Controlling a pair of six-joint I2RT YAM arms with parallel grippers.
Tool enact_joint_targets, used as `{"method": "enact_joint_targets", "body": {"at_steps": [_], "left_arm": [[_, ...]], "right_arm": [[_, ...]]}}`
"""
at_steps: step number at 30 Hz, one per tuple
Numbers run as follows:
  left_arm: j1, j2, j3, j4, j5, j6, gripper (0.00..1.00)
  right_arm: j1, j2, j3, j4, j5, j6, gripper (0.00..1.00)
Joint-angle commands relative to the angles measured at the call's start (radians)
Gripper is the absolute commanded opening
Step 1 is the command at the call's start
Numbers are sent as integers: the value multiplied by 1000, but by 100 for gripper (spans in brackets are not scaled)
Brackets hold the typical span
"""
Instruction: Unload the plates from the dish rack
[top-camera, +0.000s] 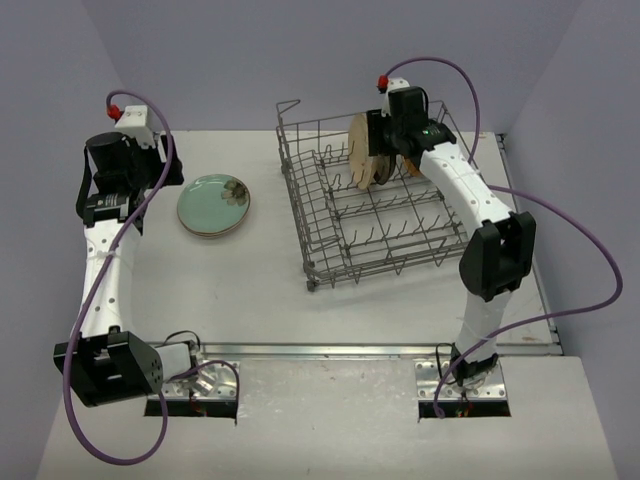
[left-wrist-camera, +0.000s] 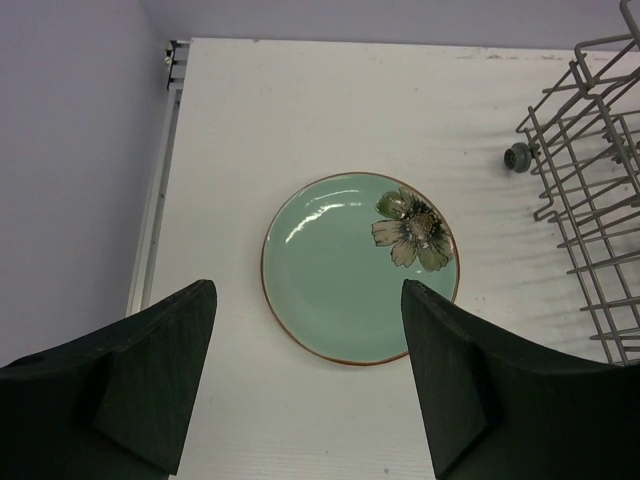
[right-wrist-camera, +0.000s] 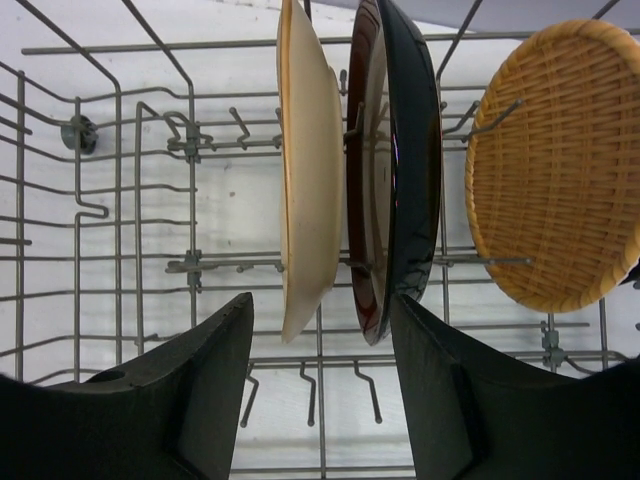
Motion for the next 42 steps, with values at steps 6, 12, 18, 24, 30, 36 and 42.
{"method": "enact_joint_targets", "body": {"at_steps": [6, 12, 18, 24, 30, 36, 42], "left_arm": [[0, -12, -19, 46, 7, -20, 73], [-1, -6, -24, 51, 11, -29, 73], [0, -1, -19, 47, 9, -29, 74], [-1, -5, -16, 36, 3, -24, 74], [-1, -13, -24, 33, -7, -21, 75], [0, -18, -28, 31, -16, -19, 84], [0, -23, -36, 31, -11, -36, 100]], "right_arm": [[15, 44, 69, 65, 13, 17, 57], [16, 106, 123, 69, 26, 7, 58], [17, 178, 145, 78, 62, 24, 62], [16, 248, 165, 84, 66, 54, 61], [15, 289, 192, 84, 72, 85, 47], [15, 290, 203, 72, 139, 129, 6], [15, 254, 188, 28, 250, 199, 0]]}}
